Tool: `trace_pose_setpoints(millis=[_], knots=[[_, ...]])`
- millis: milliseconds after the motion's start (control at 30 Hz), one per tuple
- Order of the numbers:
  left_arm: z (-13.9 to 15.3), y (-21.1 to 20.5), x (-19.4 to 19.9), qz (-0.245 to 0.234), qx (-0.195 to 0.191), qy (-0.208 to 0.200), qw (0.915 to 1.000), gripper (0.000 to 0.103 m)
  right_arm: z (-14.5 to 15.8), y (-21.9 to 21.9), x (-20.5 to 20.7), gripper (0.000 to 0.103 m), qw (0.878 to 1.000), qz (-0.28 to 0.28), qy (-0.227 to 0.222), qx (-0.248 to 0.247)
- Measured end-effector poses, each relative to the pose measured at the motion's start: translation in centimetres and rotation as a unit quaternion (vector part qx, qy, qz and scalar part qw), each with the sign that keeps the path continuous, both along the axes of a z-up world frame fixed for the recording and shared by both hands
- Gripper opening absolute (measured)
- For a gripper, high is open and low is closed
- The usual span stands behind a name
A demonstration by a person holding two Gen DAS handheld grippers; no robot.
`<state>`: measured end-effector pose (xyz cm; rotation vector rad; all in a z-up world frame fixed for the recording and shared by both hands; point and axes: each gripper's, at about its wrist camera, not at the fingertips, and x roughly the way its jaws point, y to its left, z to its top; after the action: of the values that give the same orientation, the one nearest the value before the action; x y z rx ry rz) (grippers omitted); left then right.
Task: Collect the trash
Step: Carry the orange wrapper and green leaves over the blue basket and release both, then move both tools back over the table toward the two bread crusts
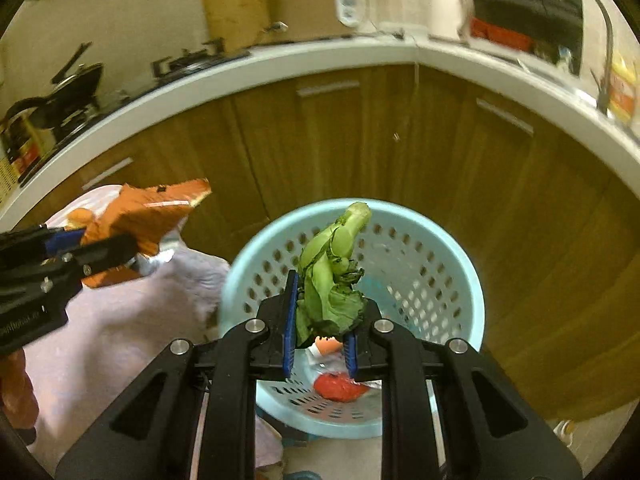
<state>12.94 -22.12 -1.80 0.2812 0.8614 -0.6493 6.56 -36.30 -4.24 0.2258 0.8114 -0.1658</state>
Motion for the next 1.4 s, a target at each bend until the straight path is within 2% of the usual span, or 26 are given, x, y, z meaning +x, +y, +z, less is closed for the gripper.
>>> trace_pose_setpoints(millis=[133, 267, 300, 333, 400, 600, 833, 1000, 1133, 1267, 1400], knots=[[-2.6, -2.3, 0.4, -0.025, 0.027, 0.015, 0.9992, 0.03, -2.2, -2.4, -0.2, 0.017, 0.999, -0.024, 0.017, 0.017], [-4.0, -3.7, 1.1, -0.036, 0.023, 0.044, 0.9981, 0.032, -3.6, -3.6, 0.0, 0.018, 0.998, -0.036, 0.035, 0.03], [-4.4, -4.0, 1.3, -0.042, 0.02, 0.056, 0.9973, 0.04, -3.8, -3.8, 0.1, 0.019, 0.998, -0.037, 0.039, 0.029], [-4.6, -4.1, 1.3, -0.047, 0.019, 0.062, 0.9968, 0.053, -4.0, -3.9, 0.3, 0.02, 0.998, -0.038, 0.043, 0.028], [-4.9, -4.2, 1.2, -0.047, 0.026, 0.056, 0.997, 0.06, -4.5, -4.1, 0.5, 0.023, 0.998, -0.036, 0.052, 0.028], [-5.0, -3.1, 1.4, -0.044, 0.019, 0.055, 0.9974, 0.06, -4.6, -3.9, 0.6, 0.038, 0.997, -0.04, 0.054, 0.029], [-3.8, -0.6, 1.0, -0.028, -0.005, 0.052, 0.9982, 0.059, -3.2, -2.2, 0.6, 0.038, 0.998, -0.019, 0.045, 0.026], [-2.3, 3.0, 0.7, -0.003, -0.024, 0.035, 0.9991, 0.059, -0.6, 1.9, 1.4, 0.038, 0.999, 0.027, 0.019, 0.011], [-0.4, 8.1, 0.4, 0.041, -0.048, 0.011, 0.9979, 0.059, 1.3, 6.0, 2.5, 0.038, 0.998, 0.069, -0.003, 0.007], [1.3, 13.8, 0.3, 0.108, -0.063, -0.02, 0.9919, 0.059, 2.8, 10.3, 3.8, 0.038, 0.993, 0.113, -0.018, 0.014], [2.7, 20.4, 0.2, 0.188, -0.074, -0.046, 0.9784, 0.06, 3.9, 15.2, 5.2, 0.037, 0.987, 0.155, -0.033, 0.01]])
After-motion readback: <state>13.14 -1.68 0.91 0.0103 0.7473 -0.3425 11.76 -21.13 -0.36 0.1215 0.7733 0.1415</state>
